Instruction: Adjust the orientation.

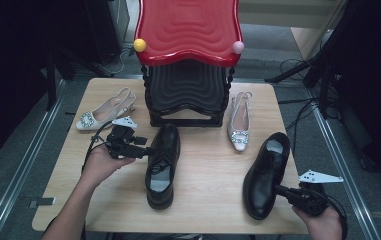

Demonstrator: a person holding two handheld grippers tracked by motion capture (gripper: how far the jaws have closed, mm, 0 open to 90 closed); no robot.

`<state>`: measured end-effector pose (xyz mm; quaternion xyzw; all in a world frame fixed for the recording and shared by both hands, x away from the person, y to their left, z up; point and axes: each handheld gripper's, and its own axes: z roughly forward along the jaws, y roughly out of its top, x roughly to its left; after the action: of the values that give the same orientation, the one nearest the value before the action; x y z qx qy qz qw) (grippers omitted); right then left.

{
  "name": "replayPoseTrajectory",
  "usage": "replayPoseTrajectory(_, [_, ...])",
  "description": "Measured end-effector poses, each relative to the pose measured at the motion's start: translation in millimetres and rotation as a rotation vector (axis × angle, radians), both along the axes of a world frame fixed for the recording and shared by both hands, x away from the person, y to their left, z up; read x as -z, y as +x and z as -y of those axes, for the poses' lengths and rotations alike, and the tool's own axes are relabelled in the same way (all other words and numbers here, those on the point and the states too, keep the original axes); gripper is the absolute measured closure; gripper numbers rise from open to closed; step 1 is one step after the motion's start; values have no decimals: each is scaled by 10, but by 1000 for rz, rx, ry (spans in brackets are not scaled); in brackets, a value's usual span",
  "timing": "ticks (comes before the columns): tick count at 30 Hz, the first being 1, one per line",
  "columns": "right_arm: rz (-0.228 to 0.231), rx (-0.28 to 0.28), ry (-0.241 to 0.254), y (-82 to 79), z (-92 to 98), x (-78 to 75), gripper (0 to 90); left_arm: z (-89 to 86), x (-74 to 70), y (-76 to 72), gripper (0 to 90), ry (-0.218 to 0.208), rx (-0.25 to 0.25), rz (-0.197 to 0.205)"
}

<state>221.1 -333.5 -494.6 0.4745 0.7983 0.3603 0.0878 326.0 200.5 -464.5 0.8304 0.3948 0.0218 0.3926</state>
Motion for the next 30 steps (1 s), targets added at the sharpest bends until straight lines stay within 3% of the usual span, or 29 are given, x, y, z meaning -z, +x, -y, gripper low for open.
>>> replayPoseTrajectory(8, [-13, -71, 25, 120, -249, 15, 900, -51, 17, -64, 381, 4, -17, 7])
replayPoseTrajectory(20, [-3, -179, 3, 315, -612, 32, 900, -110, 54, -191, 381, 22, -32, 20])
replayPoseTrajectory(30, [-10, -209, 14, 491, -761, 36, 900, -180, 82, -295, 380, 29, -57, 19])
